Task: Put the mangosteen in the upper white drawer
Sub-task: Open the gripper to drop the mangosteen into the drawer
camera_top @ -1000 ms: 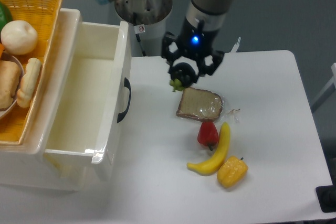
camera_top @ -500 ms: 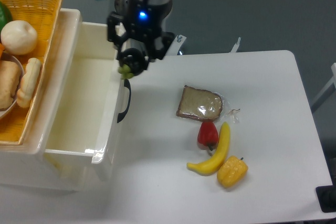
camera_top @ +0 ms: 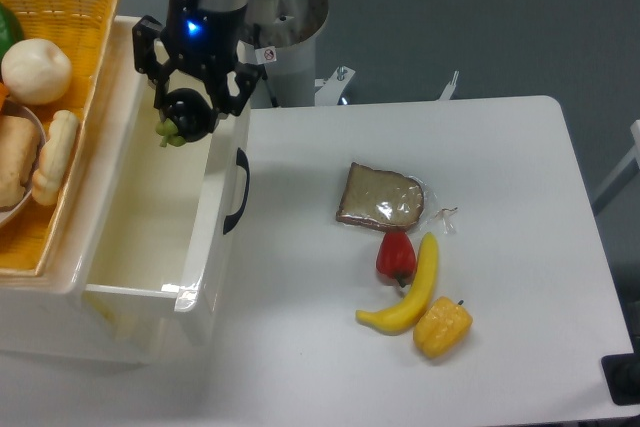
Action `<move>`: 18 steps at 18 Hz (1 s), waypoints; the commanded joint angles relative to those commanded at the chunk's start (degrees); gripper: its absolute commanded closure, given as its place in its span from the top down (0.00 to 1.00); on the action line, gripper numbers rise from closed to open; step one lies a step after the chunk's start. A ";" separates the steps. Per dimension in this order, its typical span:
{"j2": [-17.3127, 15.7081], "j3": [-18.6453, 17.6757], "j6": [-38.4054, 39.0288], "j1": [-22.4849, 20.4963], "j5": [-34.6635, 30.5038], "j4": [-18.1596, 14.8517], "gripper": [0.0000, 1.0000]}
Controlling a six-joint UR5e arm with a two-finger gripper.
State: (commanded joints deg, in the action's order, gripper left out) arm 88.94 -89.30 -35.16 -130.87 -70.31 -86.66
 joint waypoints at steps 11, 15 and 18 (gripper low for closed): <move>-0.26 -0.53 -0.53 -0.09 0.17 0.35 1.00; -0.79 -0.53 -0.18 -0.26 -0.26 0.35 1.00; -0.62 -0.53 -0.18 -0.88 -3.32 0.44 1.00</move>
State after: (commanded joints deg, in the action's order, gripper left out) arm 88.33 -89.82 -35.33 -131.74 -73.63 -86.22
